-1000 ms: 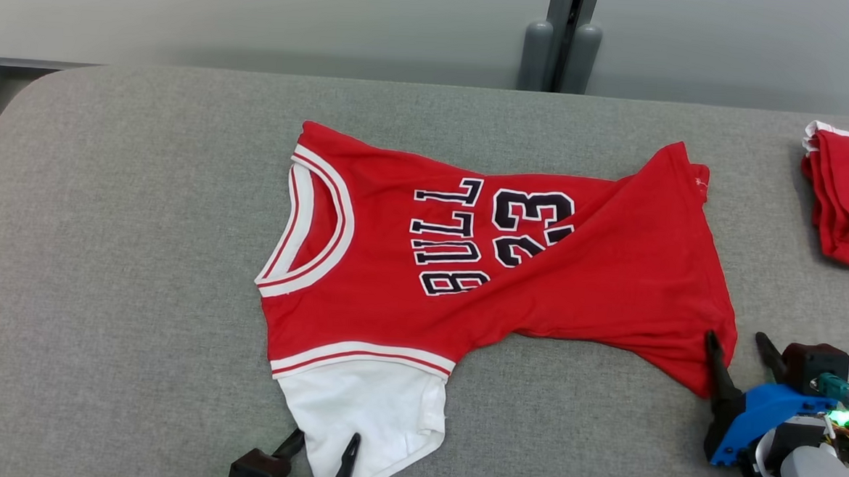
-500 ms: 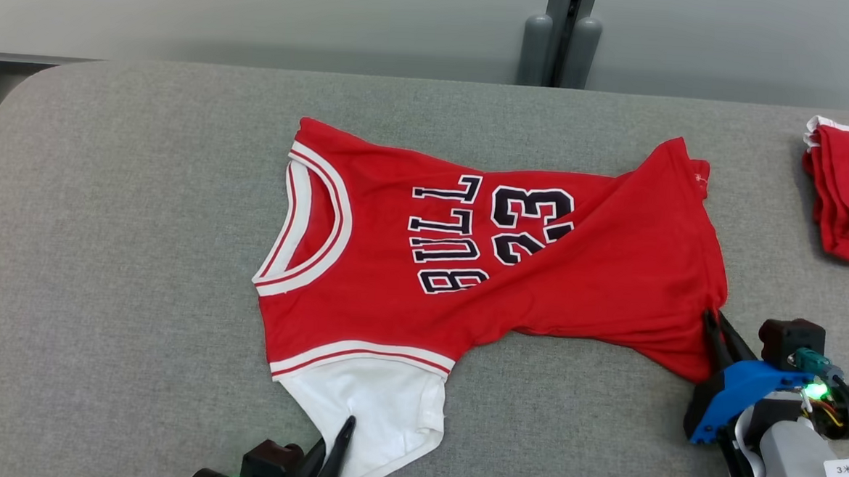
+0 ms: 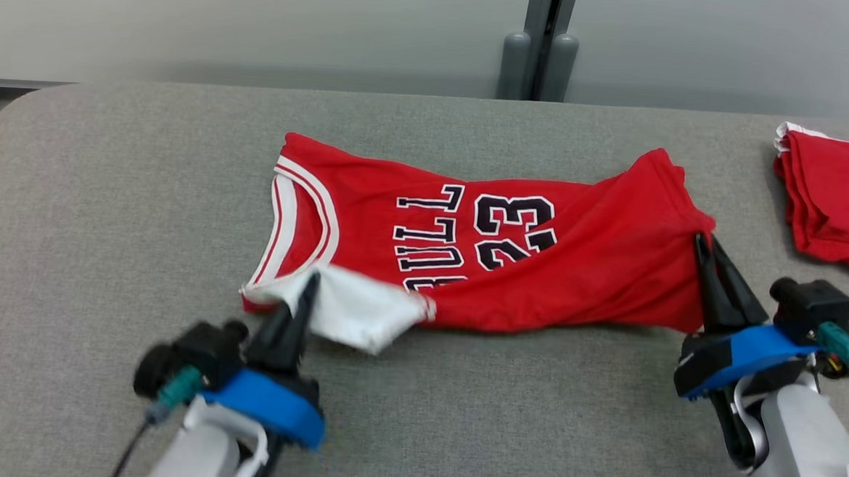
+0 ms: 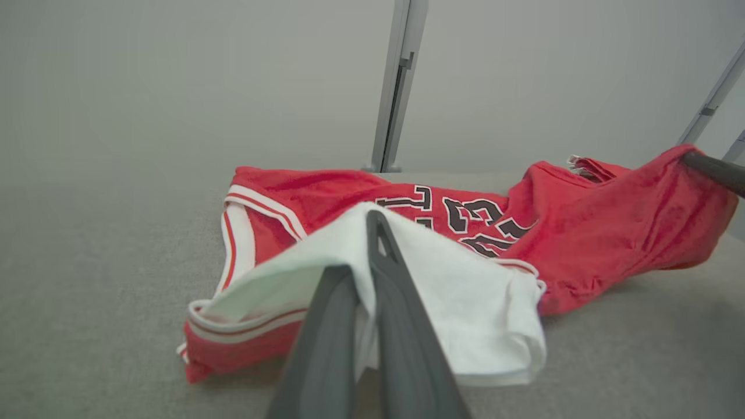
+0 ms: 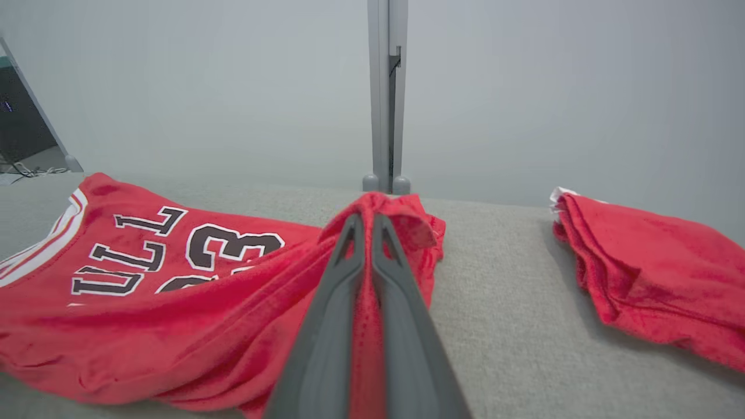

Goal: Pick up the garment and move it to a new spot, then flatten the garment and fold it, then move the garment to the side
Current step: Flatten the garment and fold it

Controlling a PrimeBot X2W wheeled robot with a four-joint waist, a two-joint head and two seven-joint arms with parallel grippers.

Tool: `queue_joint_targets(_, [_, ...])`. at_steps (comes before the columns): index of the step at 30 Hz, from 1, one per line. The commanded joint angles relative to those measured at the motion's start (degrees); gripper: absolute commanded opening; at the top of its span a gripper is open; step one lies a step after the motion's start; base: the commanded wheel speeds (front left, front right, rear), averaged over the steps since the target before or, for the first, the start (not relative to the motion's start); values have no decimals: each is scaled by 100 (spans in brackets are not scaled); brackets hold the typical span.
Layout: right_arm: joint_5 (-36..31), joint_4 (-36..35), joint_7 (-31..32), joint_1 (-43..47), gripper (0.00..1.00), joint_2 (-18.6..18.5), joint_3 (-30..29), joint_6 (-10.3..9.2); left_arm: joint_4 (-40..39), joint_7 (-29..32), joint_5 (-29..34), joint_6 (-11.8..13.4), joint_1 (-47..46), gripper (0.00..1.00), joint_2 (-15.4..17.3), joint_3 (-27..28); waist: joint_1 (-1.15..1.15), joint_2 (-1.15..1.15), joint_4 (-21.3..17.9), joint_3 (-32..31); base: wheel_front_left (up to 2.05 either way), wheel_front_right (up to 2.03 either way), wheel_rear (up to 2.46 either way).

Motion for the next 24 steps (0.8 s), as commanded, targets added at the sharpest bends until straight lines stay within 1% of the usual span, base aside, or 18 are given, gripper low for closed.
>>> queue_joint_targets(1, [33, -166, -20, -84, 0, -6, 48, 1, -87, -25, -60, 23, -272, 0, 56, 96, -1, 0, -23, 32, 0, 0, 0])
queue_joint_targets(5, [145, -488, -21, -517, 0, -8, 141, 1, -278, 98, -77, 31, -1076, 0, 204, 313, -1, 0, -105, 212, 0, 0, 0])
queue_joint_targets(9, [290, -454, -21, -1351, 0, 11, 278, 1, -336, 306, -143, 27, -2072, 0, 362, 528, -1, 0, -217, 552, 0, 0, 0])
queue_joint_targets(13, [362, -159, -5, -2501, 0, 36, 386, 1, -233, 526, -242, 20, -3244, 0, 504, 740, -1, 0, -344, 1000, 0, 0, 0])
queue_joint_targets(14, [362, -159, -5, -2501, 0, 36, 386, 1, -233, 526, -242, 20, -3244, 0, 504, 740, -1, 0, -344, 1000, 0, 0, 0])
queue_joint_targets(17, [519, 190, 52, -3433, 0, 43, 317, 1, -52, 614, -193, 11, -4221, 0, 670, 747, -1, 0, -418, 1369, 0, 0, 0])
queue_joint_targets(21, [774, 729, 50, -4649, 0, 45, 155, 1, 350, 648, -230, 1, -5412, 0, 742, 705, -1, 0, -506, 1769, 0, 0, 0])
queue_joint_targets(24, [877, 1107, 27, -5409, 0, 0, 60, 1, 788, 603, -355, 0, -6260, 0, 722, 721, -1, 0, -550, 1968, 0, 0, 0])
